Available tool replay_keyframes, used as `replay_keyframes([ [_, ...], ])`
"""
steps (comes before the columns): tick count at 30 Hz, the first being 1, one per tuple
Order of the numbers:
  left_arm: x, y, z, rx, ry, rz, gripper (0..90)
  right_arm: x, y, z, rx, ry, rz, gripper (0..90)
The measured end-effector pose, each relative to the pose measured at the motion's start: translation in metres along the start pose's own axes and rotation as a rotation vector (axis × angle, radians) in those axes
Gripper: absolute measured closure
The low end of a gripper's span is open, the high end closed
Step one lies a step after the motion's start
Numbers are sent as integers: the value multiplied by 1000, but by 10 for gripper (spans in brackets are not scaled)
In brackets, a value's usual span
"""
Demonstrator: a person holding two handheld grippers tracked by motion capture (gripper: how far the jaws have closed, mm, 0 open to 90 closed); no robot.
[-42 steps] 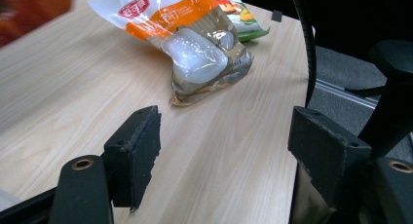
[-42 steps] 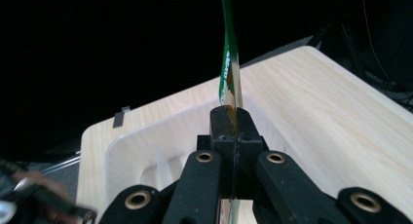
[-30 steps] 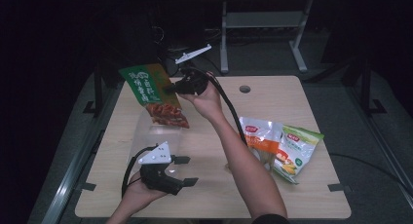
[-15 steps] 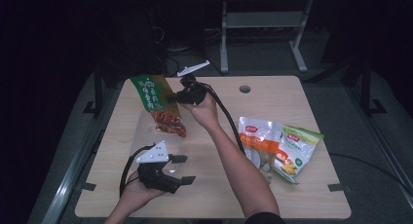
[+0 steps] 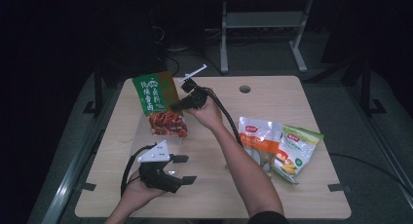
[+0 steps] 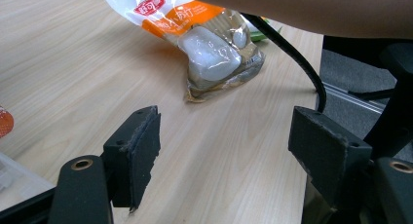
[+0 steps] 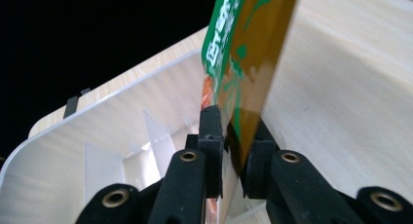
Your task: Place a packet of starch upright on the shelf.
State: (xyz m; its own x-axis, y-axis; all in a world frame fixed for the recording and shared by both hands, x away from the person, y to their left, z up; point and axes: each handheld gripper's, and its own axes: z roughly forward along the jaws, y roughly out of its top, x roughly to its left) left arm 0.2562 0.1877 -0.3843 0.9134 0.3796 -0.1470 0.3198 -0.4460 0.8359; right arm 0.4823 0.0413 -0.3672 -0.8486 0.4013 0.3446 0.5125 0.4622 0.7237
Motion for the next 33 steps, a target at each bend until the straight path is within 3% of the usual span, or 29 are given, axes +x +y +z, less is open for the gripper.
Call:
replay_keyframes([
  [4, 0, 1, 0, -6, -2, -2, 269, 0, -1, 6, 14, 12, -2, 888],
  [7, 0, 1, -1, -9, 0, -3, 269, 1, -1, 6, 1, 25, 12, 897],
  [10, -1, 1, -2, -9, -1, -9, 269, 8, -1, 1, -56, 58, 2, 899],
  [15, -1, 0, -1, -7, 2, -7, 269, 21, -4, -1, -153, 30, -53, 898],
  [17, -2, 1, -1, 1, 0, -7, 269, 21, -8, 5, -145, 26, -59, 898],
  [20, -2, 0, 0, -3, 7, -1, 269, 20, -14, 17, -103, -20, -66, 897],
  [21, -2, 0, 1, 1, 9, 3, 269, 18, -17, 19, -111, -28, -62, 897],
  [23, -2, 0, 1, 5, 8, 3, 269, 11, -22, 18, -130, -9, -25, 895],
  [33, -1, 0, 1, 7, 6, 0, 269, 0, -34, 16, -133, -2, 7, 890],
])
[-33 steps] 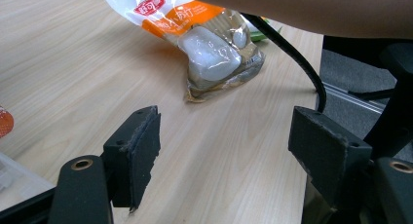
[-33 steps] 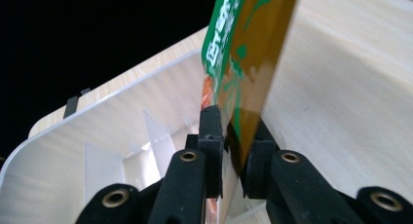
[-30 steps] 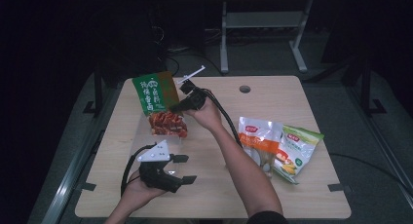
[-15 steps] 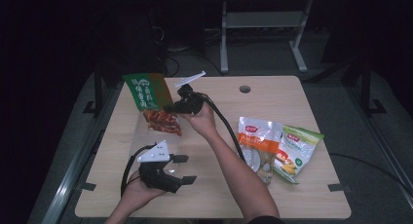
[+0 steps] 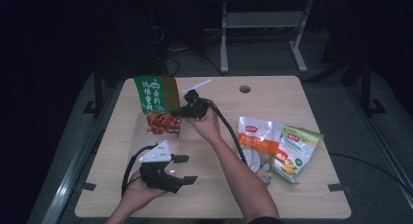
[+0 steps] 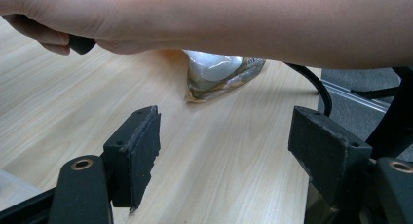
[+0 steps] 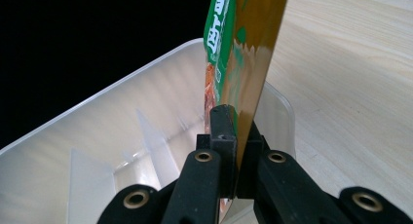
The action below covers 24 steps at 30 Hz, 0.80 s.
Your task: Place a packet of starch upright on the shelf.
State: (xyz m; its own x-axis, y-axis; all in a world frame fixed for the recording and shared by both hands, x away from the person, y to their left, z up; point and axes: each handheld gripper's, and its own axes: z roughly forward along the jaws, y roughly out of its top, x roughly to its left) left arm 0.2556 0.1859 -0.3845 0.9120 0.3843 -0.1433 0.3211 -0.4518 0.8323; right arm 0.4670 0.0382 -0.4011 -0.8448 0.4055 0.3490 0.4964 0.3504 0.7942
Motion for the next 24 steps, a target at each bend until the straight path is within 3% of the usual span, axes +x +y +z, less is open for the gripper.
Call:
replay_keyframes([
  [9, 0, 0, -1, -4, -1, -3, 267, 3, 2, -6, 22, 0, -3, 841],
  [24, -2, 1, 1, 1, -1, 1, 249, 3, 5, -47, 5, 2, -10, 666],
])
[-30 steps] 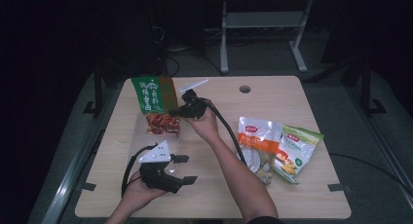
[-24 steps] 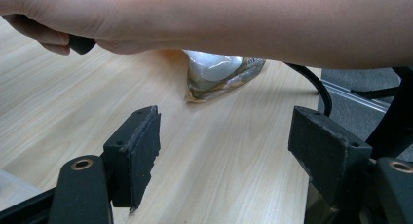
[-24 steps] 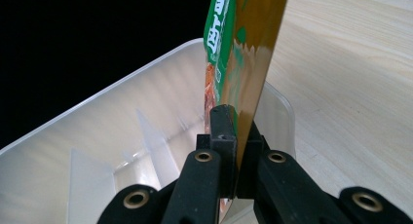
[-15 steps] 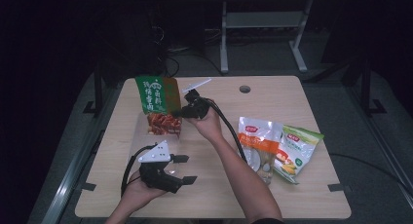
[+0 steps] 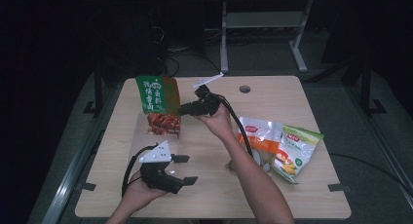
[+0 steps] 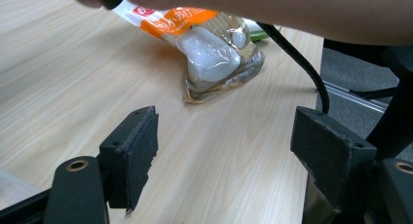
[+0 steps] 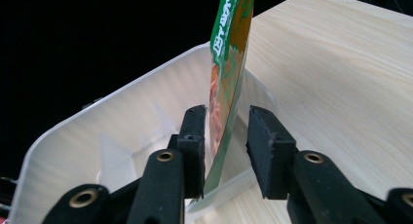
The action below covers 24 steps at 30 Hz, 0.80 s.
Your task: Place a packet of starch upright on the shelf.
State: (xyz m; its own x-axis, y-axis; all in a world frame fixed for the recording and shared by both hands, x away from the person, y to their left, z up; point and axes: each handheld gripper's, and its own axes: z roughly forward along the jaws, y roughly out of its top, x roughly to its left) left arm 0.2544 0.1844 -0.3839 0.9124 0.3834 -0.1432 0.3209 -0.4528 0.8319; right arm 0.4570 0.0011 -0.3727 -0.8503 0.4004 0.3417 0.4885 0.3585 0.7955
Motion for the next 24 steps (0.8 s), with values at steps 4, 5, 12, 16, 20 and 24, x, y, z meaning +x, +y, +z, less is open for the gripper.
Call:
replay_keyframes([
  [4, 0, 0, 0, 2, 0, 2, 246, 1, -2, -12, 9, -5, -1, 625],
  [5, -1, 0, 1, 2, -1, 1, 245, 1, -3, -15, 11, -8, -2, 613],
  [12, -3, 1, 5, 6, -6, 9, 243, 2, -10, -38, 16, -25, 3, 564],
  [16, -3, 0, 5, 6, -3, 6, 241, 2, -14, -51, 14, -33, 11, 533],
  [20, -3, 0, 5, 2, -2, 3, 241, 1, -19, -64, 15, -51, 17, 522],
  [24, -2, -1, 6, 7, -4, 0, 242, -2, -26, -77, 25, -52, 33, 484],
])
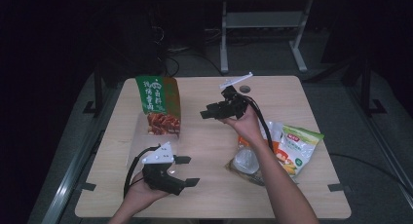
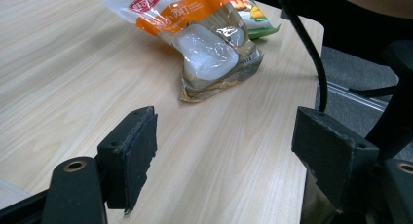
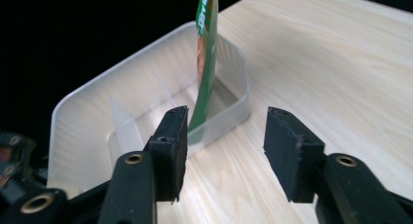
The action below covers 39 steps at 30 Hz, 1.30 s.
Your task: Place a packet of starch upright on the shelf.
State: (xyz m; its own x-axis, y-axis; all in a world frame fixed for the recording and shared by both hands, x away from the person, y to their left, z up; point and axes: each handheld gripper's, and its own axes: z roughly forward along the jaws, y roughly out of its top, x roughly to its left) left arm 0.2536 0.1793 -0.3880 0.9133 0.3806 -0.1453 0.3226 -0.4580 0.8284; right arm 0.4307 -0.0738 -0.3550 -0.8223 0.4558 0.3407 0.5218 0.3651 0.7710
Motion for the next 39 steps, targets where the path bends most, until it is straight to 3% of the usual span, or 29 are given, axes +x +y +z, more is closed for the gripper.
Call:
replay_keyframes([
  [11, -1, -1, 2, 9, -2, -5, 242, -4, -23, -32, 8, -9, 38, 460],
  [24, -1, -2, 3, 3, -2, -4, 242, -4, -42, -70, -6, -56, 57, 444],
  [26, -2, -1, 4, 13, 8, 14, 242, -3, -46, -76, -10, -67, 58, 444],
  [32, -5, -1, 6, 1, 16, 14, 243, 5, -57, -91, -22, -81, 60, 440],
  [39, -11, -3, 10, 3, 21, 11, 243, 21, -73, -97, 8, -99, 54, 434],
])
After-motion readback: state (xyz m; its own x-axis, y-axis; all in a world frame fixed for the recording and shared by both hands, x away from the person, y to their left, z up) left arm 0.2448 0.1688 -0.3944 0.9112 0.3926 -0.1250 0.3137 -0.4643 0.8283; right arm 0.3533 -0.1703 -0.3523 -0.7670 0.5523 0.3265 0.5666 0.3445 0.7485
